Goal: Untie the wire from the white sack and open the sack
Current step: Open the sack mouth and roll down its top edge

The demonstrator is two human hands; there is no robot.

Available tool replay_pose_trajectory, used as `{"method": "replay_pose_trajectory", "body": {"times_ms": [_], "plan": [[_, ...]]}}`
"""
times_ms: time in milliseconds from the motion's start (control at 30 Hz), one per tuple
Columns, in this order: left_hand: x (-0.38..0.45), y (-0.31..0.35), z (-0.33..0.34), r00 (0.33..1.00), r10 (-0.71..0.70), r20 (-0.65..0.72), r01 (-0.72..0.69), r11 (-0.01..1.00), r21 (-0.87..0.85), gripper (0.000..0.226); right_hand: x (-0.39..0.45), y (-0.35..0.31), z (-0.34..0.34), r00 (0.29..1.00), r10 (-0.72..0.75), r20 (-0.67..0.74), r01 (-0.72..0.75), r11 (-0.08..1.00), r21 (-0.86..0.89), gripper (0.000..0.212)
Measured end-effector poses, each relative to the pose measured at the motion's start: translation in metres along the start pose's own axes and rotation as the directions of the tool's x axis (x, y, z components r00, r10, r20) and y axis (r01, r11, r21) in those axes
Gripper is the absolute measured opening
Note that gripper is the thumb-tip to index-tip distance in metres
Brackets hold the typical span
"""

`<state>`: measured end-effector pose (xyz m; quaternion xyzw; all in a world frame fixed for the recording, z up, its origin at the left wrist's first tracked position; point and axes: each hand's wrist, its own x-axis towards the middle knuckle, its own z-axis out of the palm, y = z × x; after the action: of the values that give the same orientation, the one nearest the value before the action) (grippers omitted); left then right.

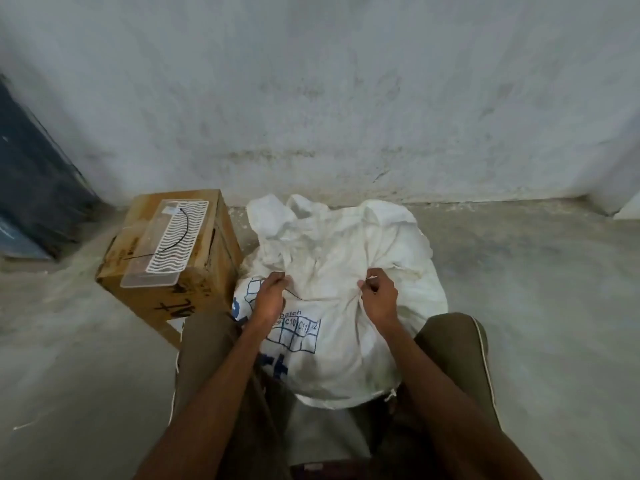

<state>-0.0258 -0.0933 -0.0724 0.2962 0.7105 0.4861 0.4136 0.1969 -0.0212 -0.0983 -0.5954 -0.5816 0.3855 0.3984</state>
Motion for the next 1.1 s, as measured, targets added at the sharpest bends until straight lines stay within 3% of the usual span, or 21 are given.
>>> {"method": "replay_pose_trajectory", "body": {"times_ms": [67,167,233,367,400,467,500,567,633,667,800,933,1033,1100], "plan": [[-0.016,0.003,0.001,0.993,0.105,0.056,-0.112,0.984,0.140,0.011,-0.015,-0.013,-0.006,0.998,-0.059,-0.007,0.059,0.997,0.045,0.011],[-0.034,0.020,0.007,0.980,0.199,-0.001,-0.183,0.904,0.386,0.042,-0.037,-0.038,-0.018,0.990,-0.140,-0.010,0.141,0.985,0.104,0.022],[-0.045,0.036,0.004,0.977,0.210,-0.023,-0.180,0.886,0.428,0.040,-0.051,-0.052,-0.030,0.983,-0.185,-0.003,0.184,0.975,0.125,0.030],[-0.061,0.041,-0.011,0.976,0.193,-0.102,-0.131,0.891,0.436,0.034,-0.079,-0.063,-0.046,0.962,-0.272,-0.017,0.272,0.953,0.137,0.021],[-0.067,0.044,-0.011,0.978,0.168,-0.126,-0.113,0.927,0.357,0.029,-0.085,-0.063,-0.046,0.963,-0.268,-0.025,0.269,0.953,0.142,0.021],[-0.083,0.054,-0.010,0.979,0.090,-0.183,-0.095,0.995,-0.019,0.024,-0.095,-0.069,-0.043,0.967,-0.250,-0.047,0.254,0.954,0.157,0.022],[-0.095,0.060,-0.009,0.982,0.040,-0.187,-0.082,0.972,-0.221,0.022,-0.099,-0.071,-0.039,0.972,-0.230,-0.057,0.236,0.957,0.170,0.024],[-0.120,0.070,-0.002,0.998,0.020,-0.052,-0.045,0.852,-0.522,0.012,-0.105,-0.077,-0.030,0.980,-0.178,-0.086,0.193,0.958,0.212,0.029],[-0.141,0.075,0.008,0.999,0.049,0.020,-0.026,0.774,-0.632,0.007,-0.108,-0.078,-0.022,0.979,-0.158,-0.128,0.183,0.959,0.216,0.035],[-0.144,0.078,0.013,0.999,0.036,0.019,-0.015,0.759,-0.651,0.016,-0.107,-0.076,-0.019,0.975,-0.170,-0.142,0.196,0.962,0.191,0.038],[-0.127,0.096,0.021,0.990,-0.119,-0.073,0.054,0.808,-0.587,0.065,-0.102,-0.065,-0.017,0.955,-0.287,-0.067,0.290,0.957,0.030,0.039],[-0.119,0.092,0.022,0.990,-0.111,-0.087,0.062,0.898,-0.435,0.049,-0.102,-0.069,-0.029,0.966,-0.259,-0.025,0.260,0.963,0.070,0.020],[-0.128,0.075,0.026,0.996,-0.010,-0.089,-0.013,0.968,-0.250,0.044,-0.094,-0.106,-0.033,0.998,0.019,-0.063,-0.004,0.975,0.221,0.050],[-0.138,0.066,0.032,0.999,0.054,0.001,-0.053,0.986,-0.158,0.040,-0.082,-0.136,-0.036,0.984,0.178,-0.035,-0.143,0.881,0.451,0.057]]}}
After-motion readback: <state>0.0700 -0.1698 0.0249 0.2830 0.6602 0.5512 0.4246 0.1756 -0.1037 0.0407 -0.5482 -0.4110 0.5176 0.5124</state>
